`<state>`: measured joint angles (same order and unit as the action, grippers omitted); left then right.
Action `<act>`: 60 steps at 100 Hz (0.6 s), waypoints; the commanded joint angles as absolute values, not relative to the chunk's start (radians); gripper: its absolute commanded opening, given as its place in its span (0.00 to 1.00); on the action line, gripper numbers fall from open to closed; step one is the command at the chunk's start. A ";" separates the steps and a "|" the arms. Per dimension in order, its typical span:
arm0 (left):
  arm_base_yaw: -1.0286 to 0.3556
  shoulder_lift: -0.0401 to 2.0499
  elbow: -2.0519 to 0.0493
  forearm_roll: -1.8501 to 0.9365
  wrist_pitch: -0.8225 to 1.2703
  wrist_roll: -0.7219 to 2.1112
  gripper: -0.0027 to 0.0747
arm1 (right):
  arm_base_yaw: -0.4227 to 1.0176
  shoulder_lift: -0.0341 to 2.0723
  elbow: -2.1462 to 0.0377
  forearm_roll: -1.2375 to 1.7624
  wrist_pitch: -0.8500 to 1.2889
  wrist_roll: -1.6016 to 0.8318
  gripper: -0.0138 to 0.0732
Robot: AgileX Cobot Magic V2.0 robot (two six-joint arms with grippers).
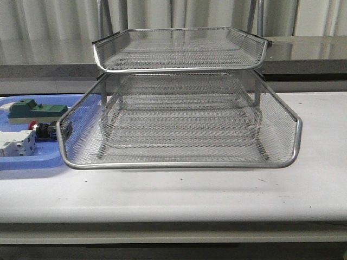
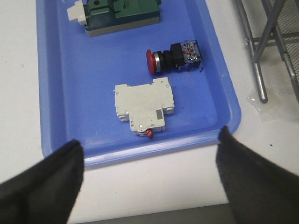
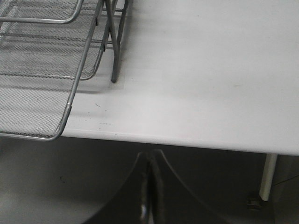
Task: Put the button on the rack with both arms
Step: 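Lower the left gripper onto the red push button in the tray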
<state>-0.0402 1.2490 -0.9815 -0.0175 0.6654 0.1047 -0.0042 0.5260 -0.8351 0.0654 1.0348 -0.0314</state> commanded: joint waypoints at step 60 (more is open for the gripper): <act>-0.039 1.380 -1.189 -0.023 0.670 0.193 0.83 | -0.008 0.532 -0.869 0.063 0.978 -0.034 0.08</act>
<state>-0.0402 1.3533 -1.0917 -0.0220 0.6840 0.1387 -0.0042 0.5260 -0.8351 0.0654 1.0348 -0.0314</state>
